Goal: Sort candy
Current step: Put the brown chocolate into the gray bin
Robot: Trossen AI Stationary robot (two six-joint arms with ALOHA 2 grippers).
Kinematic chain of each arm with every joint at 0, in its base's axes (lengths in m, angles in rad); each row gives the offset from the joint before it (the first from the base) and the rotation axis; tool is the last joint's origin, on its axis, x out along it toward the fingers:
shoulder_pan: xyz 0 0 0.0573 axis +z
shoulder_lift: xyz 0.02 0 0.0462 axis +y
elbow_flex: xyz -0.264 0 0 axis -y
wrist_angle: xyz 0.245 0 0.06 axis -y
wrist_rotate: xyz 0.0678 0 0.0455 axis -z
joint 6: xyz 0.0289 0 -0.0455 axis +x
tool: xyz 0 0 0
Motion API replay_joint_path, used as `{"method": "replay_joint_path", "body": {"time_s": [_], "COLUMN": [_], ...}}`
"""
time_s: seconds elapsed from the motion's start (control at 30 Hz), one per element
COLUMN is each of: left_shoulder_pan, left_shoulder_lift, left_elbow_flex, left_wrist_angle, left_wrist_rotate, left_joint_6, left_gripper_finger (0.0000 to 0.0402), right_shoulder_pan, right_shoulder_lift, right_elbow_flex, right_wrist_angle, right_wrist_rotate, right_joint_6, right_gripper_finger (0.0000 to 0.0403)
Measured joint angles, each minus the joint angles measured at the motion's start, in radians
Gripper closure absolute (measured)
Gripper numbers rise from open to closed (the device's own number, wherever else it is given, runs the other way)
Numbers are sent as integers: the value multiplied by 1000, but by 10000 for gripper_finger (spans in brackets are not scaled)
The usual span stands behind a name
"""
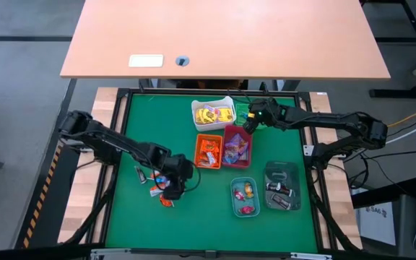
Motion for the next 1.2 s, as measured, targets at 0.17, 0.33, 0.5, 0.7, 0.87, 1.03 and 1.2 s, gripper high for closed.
{"method": "replay_joint_path", "body": {"time_s": [0.17,0.33,0.5,0.7,0.87,1.03,1.2], "left_shoulder_pan": [-19,-41,-65,-74,-74,-74,-73], "left_shoulder_lift": [36,77,123,167,196,205,202], "left_elbow_flex": [0,0,0,0,1,3,2], "left_wrist_angle": [-22,-81,-120,-124,-125,-124,-119], "left_wrist_rotate": [4,4,0,-43,-80,-82,-86], "left_joint_6": [0,4,77,158,170,181,183], "left_gripper_finger": [271,271,271,271,271,274,308], "right_shoulder_pan": [0,0,0,0,0,0,0], "right_shoulder_lift": [0,0,0,0,0,0,-1], "right_elbow_flex": [0,0,0,0,0,0,49], "right_wrist_angle": [0,0,0,-1,-1,-1,-55], "right_wrist_rotate": [-2,-20,-38,-64,-65,-88,-169], "right_joint_6": [0,0,0,0,-1,-1,-1], "right_gripper_finger": [193,193,193,193,193,194,194]}}
